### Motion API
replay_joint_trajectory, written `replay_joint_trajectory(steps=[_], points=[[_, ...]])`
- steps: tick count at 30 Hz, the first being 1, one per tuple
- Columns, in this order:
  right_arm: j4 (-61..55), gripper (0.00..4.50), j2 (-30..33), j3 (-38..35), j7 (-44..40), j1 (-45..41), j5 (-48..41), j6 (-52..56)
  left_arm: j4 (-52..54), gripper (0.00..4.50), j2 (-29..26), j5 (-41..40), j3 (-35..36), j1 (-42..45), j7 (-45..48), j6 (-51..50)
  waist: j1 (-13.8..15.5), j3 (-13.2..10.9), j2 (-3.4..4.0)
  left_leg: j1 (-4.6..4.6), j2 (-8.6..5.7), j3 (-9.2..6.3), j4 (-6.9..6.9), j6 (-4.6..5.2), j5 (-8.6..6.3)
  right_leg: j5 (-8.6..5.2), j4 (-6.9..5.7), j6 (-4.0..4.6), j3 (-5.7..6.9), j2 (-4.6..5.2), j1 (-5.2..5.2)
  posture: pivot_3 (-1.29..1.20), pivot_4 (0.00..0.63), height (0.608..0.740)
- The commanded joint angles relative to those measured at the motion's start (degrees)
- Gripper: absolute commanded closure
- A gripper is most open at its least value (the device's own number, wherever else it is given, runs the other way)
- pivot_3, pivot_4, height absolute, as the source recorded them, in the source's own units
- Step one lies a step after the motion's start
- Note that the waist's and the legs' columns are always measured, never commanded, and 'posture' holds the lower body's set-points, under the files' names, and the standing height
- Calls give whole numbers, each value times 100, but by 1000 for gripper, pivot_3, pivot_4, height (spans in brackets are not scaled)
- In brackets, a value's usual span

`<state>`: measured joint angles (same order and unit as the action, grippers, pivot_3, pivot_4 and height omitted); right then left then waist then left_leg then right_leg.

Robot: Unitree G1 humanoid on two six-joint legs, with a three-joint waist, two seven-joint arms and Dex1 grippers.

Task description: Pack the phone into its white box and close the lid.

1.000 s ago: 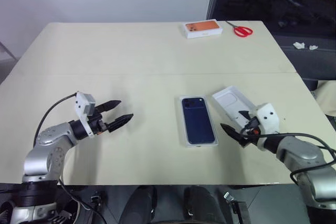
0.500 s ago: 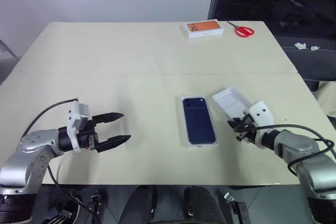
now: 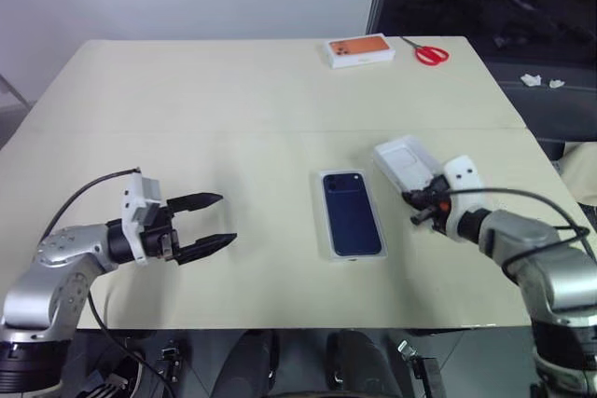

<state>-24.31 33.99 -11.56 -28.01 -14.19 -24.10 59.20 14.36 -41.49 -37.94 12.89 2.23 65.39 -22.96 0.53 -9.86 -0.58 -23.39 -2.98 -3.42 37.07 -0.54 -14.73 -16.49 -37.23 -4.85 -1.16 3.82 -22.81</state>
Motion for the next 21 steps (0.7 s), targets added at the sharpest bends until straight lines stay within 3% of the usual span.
replay_joint_trajectory(steps=[1, 8, 13, 17, 21], points=[[98, 4480, -534, -886, 328, -877, -810, 772, 74, 0, 61, -15, 99, 48, -136, 112, -18, -2, 1, 0, 0, 0, -1, 0, 0, 0, 0, 0, 1, 0, 0, 0, 150, 740], [733, 4480, -2070, -2840, 1003, -2554, -2452, 3004, 66, 0, 141, -126, 151, 138, -371, -24, -43, -3, 5, -2, 0, -1, -11, 0, 0, 2, -6, 0, -1, -2, -12, 0, 150, 740], [1543, 4480, -3431, -3922, 2459, -2978, -4127, 3330, -4, 0, 329, 35, 56, 272, -713, 64, -98, -3, 8, -5, -1, 1, -8, 0, 0, 3, -10, 2, -3, -1, -14, 0, 150, 740], [1666, 4480, -4185, -3522, 3655, -2684, -5621, 3226, -18, 0, 443, 125, -8, 374, -933, 30, -175, -5, 17, -6, -3, 8, -8, -3, 3, 4, -34, 3, -11, -1, -30, 0, 150, 740], [1707, 4480, -4029, -1968, 5486, -1814, -8320, 1675, 25, 0, 469, 103, -3, 378, -1079, -61, -212, -6, 19, -9, -2, 12, -11, -3, 4, 4, -39, 3, -17, -4, -41, 0, 150, 740]])
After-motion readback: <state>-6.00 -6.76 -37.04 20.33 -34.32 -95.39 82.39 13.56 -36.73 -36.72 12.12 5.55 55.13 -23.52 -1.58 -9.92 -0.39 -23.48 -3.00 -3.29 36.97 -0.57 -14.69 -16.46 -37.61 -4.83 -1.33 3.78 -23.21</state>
